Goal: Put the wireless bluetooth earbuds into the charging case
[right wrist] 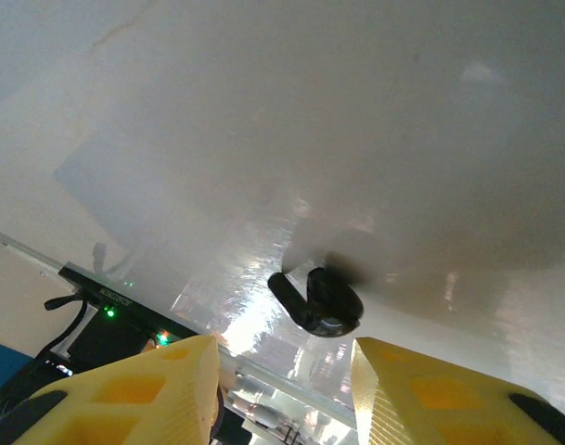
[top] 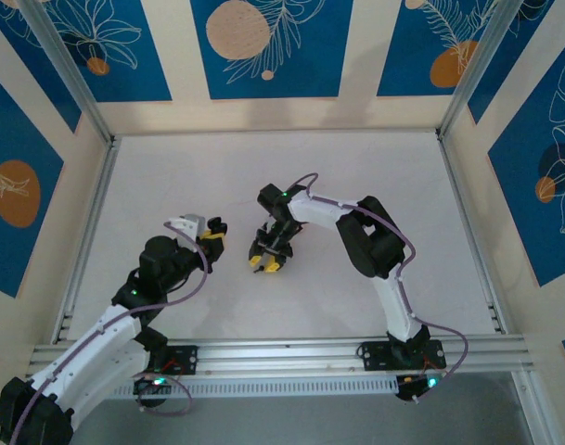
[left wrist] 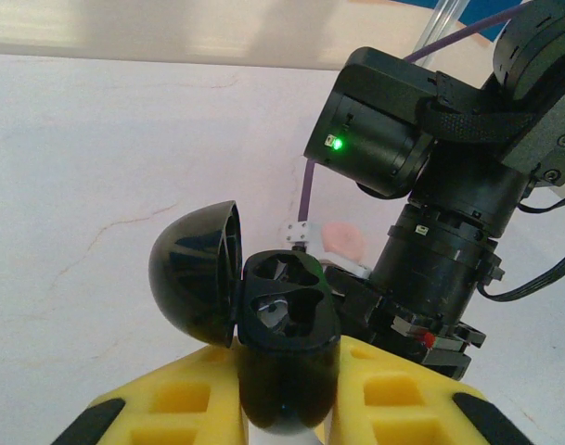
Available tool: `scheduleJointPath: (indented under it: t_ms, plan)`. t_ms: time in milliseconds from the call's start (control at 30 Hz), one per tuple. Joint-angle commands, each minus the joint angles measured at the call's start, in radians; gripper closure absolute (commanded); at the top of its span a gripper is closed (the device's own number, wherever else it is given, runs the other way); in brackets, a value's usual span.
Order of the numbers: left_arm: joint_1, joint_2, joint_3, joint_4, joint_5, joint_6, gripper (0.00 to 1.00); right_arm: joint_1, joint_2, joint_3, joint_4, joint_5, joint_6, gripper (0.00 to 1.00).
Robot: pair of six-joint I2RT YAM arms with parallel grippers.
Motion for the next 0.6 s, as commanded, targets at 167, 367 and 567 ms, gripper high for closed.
scheduleJointPath:
  t_ms: [167, 367, 567]
  plan:
    - [0.015, 0.001, 0.001, 0.014, 0.005, -0.005, 0.79, 0.014, -0.027, -0.014, -0.040, 0.022, 0.000, 0.58]
    - [0.015, -0.009, 0.002, 0.011, 0.008, -0.005, 0.79, 0.014, -0.001, -0.002, -0.040, 0.028, -0.011, 0.63]
    - [0.015, -0.015, 0.003, 0.009, 0.009, -0.002, 0.79, 0.012, 0.021, 0.011, -0.034, 0.036, -0.019, 0.67]
